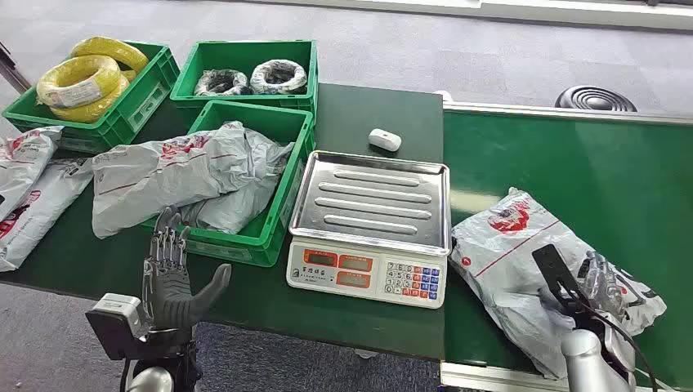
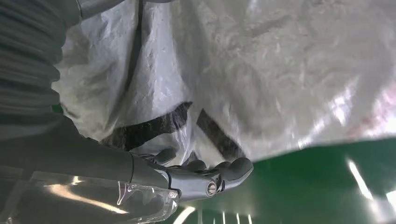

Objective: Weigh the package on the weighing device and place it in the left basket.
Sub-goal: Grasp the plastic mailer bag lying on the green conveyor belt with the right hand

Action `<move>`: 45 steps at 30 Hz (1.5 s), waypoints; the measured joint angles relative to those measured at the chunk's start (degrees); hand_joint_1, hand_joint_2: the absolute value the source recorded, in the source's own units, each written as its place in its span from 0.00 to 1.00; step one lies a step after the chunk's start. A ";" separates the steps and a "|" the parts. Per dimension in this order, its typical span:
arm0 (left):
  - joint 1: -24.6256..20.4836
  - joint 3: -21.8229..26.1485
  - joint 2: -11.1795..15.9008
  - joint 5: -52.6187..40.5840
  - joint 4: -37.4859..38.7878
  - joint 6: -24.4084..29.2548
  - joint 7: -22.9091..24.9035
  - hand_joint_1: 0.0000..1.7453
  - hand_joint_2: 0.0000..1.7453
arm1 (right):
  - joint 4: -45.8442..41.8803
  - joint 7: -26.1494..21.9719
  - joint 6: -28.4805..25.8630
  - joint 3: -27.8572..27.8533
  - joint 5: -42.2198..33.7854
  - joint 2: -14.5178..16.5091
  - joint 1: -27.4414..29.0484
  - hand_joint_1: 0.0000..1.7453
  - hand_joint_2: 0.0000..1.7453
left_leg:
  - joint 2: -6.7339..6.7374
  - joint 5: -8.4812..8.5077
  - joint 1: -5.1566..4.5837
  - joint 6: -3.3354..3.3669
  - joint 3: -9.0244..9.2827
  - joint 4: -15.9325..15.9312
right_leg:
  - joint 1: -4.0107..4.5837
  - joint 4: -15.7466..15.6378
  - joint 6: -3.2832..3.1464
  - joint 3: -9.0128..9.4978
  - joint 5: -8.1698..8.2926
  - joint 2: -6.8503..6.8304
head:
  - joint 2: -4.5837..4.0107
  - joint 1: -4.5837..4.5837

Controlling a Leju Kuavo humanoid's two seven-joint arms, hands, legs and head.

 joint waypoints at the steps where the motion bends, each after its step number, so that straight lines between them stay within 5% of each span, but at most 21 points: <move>1: 0.00 0.03 0.00 0.07 -0.01 0.11 0.05 0.00 1.00 | 1.07 0.73 0.32 0.32 0.54 -0.09 -0.46 0.52 1.00 | -0.02 0.00 0.00 0.00 0.00 0.00 | 0.00 0.00 0.00 0.00 0.00 -0.02 | 0.00 0.00; 4: -0.01 0.26 -0.08 0.24 -0.08 0.50 0.45 0.00 1.00 | 5.96 3.63 2.06 1.84 2.61 -0.47 -2.73 0.78 1.00 | -0.05 0.01 0.01 0.00 0.02 0.01 | 0.01 0.00 0.00 0.01 0.00 -0.03 | 0.00 -0.01; 21: 0.50 2.49 -0.81 1.47 -0.59 2.57 1.01 0.00 1.00 | 15.39 5.92 8.06 7.64 7.63 -2.27 -9.16 0.98 1.00 | -0.04 -0.03 0.02 0.00 0.55 0.00 | 0.04 -0.05 0.01 0.58 -0.03 -0.03 | 0.00 0.01; 35: 2.42 4.08 -1.35 1.46 -3.46 2.85 1.01 0.00 1.00 | 15.37 4.71 6.33 7.82 6.52 -1.86 -9.34 0.93 1.00 | -0.06 -0.03 0.02 0.00 0.53 0.01 | 0.03 -0.05 0.01 0.57 -0.03 -0.04 | 0.00 0.00; 41: 3.80 4.92 -1.61 1.45 -5.10 3.34 0.66 0.00 1.00 | 10.44 1.29 -4.99 6.59 0.64 -1.09 -8.09 0.89 1.00 | -0.07 -0.02 -0.01 0.01 0.35 0.01 | -0.01 -0.04 0.02 0.43 -0.01 -0.05 | 0.00 -0.01; 45: 4.62 5.46 -1.84 1.44 -6.26 3.44 0.09 0.00 1.00 | 1.04 4.84 -12.05 5.31 2.96 -0.82 -6.80 0.95 1.00 | -0.16 -0.01 -0.01 0.00 0.30 0.01 | -0.01 -0.04 0.03 0.37 -0.03 -0.14 | 0.00 -0.01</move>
